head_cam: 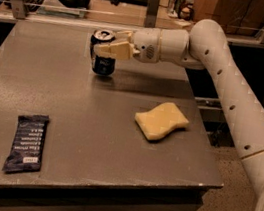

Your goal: Place pepsi can upright

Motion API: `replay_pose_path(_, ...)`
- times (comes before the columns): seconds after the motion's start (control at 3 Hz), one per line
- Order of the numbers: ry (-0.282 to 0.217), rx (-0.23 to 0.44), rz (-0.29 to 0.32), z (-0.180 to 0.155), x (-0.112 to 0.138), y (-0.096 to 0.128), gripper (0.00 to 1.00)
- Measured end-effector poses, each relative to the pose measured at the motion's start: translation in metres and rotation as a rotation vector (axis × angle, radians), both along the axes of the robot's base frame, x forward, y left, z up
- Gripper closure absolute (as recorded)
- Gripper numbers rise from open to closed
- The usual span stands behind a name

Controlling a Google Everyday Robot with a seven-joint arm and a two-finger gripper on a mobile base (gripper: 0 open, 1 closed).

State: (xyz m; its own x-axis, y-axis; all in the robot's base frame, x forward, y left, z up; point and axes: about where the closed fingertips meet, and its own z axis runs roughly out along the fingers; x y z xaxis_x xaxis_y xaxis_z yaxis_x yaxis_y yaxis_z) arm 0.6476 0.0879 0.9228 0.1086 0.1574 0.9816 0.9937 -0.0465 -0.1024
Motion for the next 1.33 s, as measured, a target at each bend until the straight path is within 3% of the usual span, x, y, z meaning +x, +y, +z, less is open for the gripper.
replay_pose_path(0.33,0.019,0.016,-0.008,-0.002,0.002,-0.004,0.04)
replay_pose_path(1.0,0.026,0.014,-0.051,0.001,0.002,-0.013,0.0)
replay_pose_path(1.33,-0.05,0.033,-0.096,0.036,-0.024,-0.022,0.0)
